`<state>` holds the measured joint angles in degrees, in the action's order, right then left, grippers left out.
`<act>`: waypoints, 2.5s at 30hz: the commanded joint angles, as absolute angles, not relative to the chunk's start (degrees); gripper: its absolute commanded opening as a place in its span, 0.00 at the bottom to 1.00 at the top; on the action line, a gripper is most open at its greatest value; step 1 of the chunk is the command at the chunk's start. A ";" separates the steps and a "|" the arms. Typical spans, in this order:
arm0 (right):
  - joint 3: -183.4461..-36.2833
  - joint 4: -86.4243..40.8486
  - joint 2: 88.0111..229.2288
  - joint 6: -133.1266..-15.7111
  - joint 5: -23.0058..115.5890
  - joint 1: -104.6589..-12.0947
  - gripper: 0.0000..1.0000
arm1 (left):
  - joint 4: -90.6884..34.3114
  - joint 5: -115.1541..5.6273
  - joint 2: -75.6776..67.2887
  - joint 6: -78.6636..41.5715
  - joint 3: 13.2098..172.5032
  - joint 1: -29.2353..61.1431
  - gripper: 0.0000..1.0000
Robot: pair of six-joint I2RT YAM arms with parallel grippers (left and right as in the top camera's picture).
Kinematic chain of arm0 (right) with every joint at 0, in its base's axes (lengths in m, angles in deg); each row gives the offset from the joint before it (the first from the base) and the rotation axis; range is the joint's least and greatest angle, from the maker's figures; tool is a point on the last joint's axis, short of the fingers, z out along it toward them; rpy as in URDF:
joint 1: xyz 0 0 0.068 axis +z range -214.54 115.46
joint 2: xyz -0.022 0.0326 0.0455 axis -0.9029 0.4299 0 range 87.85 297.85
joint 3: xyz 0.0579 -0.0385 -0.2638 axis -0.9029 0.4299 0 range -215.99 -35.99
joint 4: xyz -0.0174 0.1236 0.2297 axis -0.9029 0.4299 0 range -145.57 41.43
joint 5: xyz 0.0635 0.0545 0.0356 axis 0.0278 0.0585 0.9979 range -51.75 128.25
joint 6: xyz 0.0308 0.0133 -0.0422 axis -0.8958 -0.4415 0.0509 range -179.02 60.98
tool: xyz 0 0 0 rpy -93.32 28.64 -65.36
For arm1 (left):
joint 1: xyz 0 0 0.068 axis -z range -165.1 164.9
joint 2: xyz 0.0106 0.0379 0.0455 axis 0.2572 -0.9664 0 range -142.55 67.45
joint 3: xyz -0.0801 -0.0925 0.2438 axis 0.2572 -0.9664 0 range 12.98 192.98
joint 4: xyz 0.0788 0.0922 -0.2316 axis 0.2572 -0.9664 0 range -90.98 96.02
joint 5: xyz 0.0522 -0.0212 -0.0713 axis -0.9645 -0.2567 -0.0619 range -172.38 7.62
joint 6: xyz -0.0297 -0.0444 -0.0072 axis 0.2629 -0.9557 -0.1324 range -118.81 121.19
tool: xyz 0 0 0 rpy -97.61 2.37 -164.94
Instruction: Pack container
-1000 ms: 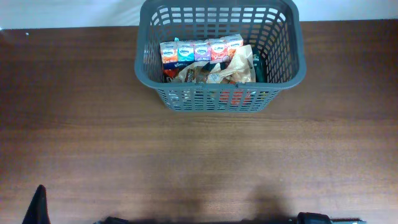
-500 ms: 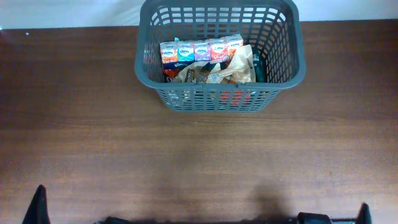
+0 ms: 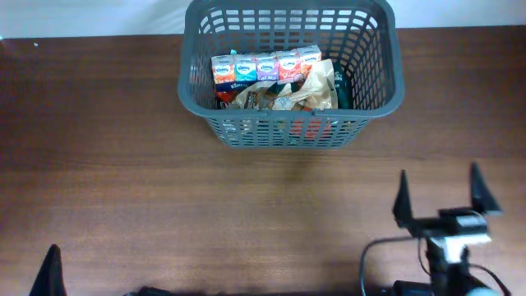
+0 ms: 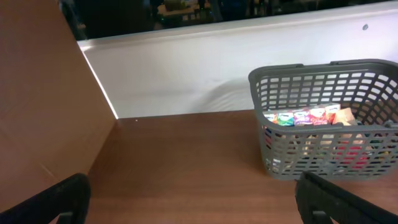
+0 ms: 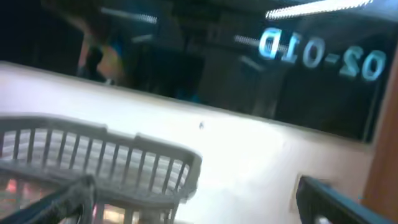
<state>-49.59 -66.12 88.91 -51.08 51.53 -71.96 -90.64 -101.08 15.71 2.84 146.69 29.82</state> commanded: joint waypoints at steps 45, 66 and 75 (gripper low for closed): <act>-36.31 -52.33 88.25 -52.19 52.86 -71.68 0.99 | -90.64 -101.27 15.75 2.03 146.58 29.73 0.99; -36.31 -52.33 88.25 -52.19 52.86 -71.68 0.99 | -60.59 -91.40 53.76 -8.63 94.95 13.15 0.99; -36.31 -52.33 88.25 -52.19 52.86 -71.68 0.99 | -21.12 -81.45 62.24 -8.63 51.70 10.98 0.99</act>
<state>-36.57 -52.74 88.75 -51.58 52.38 -71.96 -27.72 -85.95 59.84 -8.11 60.92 11.22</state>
